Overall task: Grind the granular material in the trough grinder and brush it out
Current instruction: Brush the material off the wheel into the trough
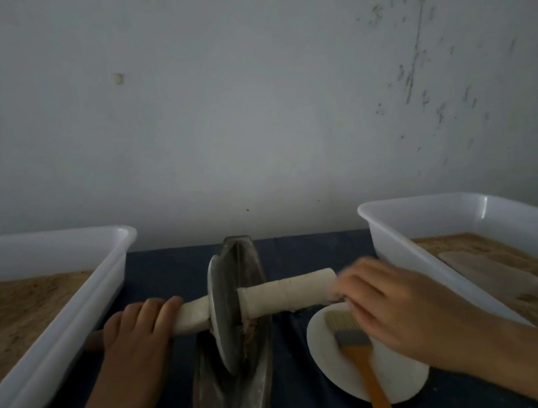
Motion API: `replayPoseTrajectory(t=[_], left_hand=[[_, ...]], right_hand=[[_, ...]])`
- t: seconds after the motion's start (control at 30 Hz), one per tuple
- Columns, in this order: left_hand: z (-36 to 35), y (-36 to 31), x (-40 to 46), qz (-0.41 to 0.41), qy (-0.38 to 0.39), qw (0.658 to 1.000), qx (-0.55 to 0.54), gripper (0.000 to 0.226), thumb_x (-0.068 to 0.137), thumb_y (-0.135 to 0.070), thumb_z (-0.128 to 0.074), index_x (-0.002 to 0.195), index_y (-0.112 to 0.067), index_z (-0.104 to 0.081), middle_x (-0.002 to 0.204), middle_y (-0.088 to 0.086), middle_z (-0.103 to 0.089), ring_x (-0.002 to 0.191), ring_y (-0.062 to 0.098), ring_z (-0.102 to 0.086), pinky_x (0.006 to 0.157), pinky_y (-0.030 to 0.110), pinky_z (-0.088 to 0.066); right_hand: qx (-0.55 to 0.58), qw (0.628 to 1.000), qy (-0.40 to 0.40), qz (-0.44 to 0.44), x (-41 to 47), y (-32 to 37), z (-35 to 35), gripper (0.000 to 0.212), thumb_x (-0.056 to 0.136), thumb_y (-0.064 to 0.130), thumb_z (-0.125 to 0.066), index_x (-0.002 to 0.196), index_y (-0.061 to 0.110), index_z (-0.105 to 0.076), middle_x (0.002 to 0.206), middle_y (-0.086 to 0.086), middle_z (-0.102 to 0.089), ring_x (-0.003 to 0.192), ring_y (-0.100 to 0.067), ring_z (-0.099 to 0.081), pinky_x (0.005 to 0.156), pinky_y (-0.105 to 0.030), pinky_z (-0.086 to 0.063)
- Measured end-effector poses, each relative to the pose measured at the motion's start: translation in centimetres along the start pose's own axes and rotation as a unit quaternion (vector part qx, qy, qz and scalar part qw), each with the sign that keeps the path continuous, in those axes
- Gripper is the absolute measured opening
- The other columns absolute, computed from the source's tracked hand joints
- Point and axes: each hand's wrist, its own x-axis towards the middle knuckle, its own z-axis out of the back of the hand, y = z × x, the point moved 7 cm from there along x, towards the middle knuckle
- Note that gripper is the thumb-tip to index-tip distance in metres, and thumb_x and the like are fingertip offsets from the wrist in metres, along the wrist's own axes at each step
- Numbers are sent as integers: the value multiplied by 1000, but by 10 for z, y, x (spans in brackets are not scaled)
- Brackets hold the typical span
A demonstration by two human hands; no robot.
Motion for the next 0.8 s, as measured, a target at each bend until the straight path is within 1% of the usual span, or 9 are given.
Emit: replayPoseTrajectory(t=[0.1, 0.2, 0.3, 0.4, 0.5, 0.57, 0.63, 0.7, 0.8], left_hand=[[0, -2, 4, 6, 34, 999, 25, 71, 42, -1, -89, 105, -15, -61, 95, 4, -62, 88, 20, -51, 71, 41, -48], [-1, -1, 9, 6, 78, 996, 43, 75, 32, -5, -92, 100, -17, -65, 87, -1, -63, 72, 20, -62, 59, 35, -50], [-3, -1, 19, -5, 88, 996, 31, 67, 35, -7, -92, 96, -17, -67, 83, -3, -63, 68, 18, -62, 57, 34, -50], [-13, 1, 32, -8, 118, 993, 30, 58, 49, -7, -88, 101, -18, -64, 91, -1, -62, 77, 20, -60, 69, 36, -49], [-29, 5, 53, 4, 140, 988, 64, 49, 81, -17, -63, 126, -26, -44, 120, -5, -47, 107, 17, -46, 93, 32, -32], [-39, 7, 66, 4, 145, 985, 96, 51, 85, -18, -56, 130, -28, -35, 125, -7, -40, 111, 15, -40, 95, 29, -27], [-45, 7, 77, 9, 139, 986, 97, 55, 72, -11, -69, 122, -21, -47, 116, -1, -49, 102, 21, -49, 89, 34, -35], [-46, 7, 84, 6, 109, 990, 90, 59, 49, 0, -82, 103, -13, -63, 95, 6, -61, 82, 27, -58, 74, 40, -46], [-47, 5, 89, -14, 79, 992, 100, 60, 39, 1, -85, 94, -11, -66, 84, 6, -62, 71, 26, -60, 66, 39, -49]], right_hand=[[-24, 998, -49, -35, 33, 11, -3, 49, 87, 45, -53, 127, 17, -51, 120, 2, -57, 111, -13, -53, 97, -27, -43], [-38, 996, 41, -65, 50, 14, -44, 61, 90, 44, -52, 141, 12, -39, 131, -5, -53, 118, -20, -51, 103, -36, -39], [-14, 992, 79, -99, 55, 4, -77, 56, 97, 36, -44, 145, 12, -28, 136, -8, -44, 121, -23, -44, 103, -35, -32], [-2, 988, 78, -137, 61, -9, -98, 51, 95, 34, -47, 140, 17, -32, 132, -4, -45, 116, -20, -43, 101, -32, -29], [5, 984, 74, -162, 67, -25, -113, 45, 92, 34, -48, 134, 20, -35, 126, 0, -45, 110, -18, -43, 94, -29, -29], [6, 983, 67, -174, 71, -35, -120, 42, 92, 30, -48, 132, 20, -37, 123, 1, -46, 108, -18, -43, 91, -29, -29], [3, 981, 56, -187, 77, -43, -126, 42, 91, 27, -50, 131, 18, -40, 122, -1, -47, 108, -20, -44, 91, -29, -30], [5, 978, 42, -203, 84, -49, -129, 40, 91, 24, -49, 130, 15, -44, 119, -3, -49, 106, -23, -46, 91, -31, -31], [14, 975, 43, -218, 87, -54, -132, 39, 92, 25, -48, 130, 15, -44, 118, -3, -49, 106, -22, -46, 92, -30, -29]])
